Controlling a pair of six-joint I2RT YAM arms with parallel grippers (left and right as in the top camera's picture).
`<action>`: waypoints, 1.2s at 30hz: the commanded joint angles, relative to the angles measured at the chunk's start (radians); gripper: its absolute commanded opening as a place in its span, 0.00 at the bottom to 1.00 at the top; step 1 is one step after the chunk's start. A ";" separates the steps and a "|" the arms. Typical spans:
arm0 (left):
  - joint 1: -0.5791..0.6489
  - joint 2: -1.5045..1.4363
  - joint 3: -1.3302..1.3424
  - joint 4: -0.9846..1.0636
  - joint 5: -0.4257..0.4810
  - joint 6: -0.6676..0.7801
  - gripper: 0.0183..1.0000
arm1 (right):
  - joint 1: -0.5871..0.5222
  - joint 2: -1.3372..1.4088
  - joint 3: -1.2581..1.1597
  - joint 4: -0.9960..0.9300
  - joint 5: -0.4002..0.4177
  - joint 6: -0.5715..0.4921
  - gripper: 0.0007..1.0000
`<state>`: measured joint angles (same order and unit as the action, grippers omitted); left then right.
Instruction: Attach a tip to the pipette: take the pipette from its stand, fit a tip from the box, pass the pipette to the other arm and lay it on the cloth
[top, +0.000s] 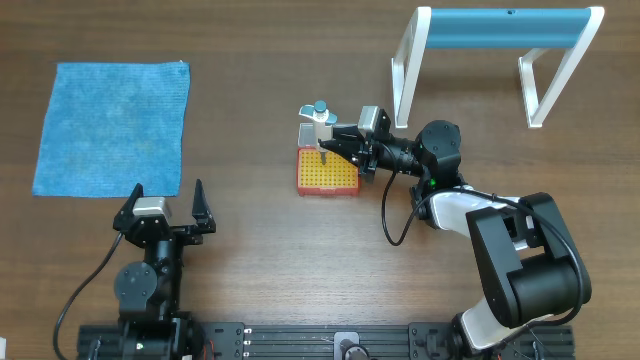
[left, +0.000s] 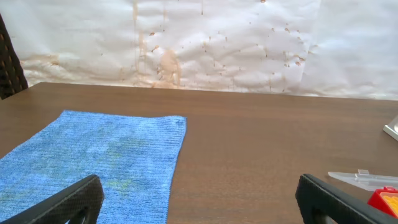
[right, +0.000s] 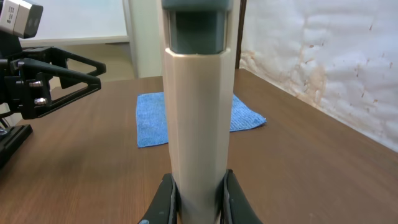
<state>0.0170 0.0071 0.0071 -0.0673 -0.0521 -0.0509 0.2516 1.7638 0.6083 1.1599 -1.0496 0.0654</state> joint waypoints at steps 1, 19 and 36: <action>0.002 -0.004 -0.002 -0.006 -0.016 -0.005 1.00 | -0.015 0.005 -0.002 0.006 -0.019 0.018 0.08; 0.002 -0.004 -0.002 -0.006 -0.016 -0.005 1.00 | -0.032 -0.002 -0.002 0.032 -0.069 0.054 0.08; 0.002 -0.004 -0.002 -0.006 -0.016 -0.005 1.00 | -0.032 0.014 -0.002 0.038 -0.058 0.045 0.08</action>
<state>0.0170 0.0071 0.0071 -0.0673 -0.0521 -0.0509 0.2226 1.7638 0.6083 1.1900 -1.1027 0.1043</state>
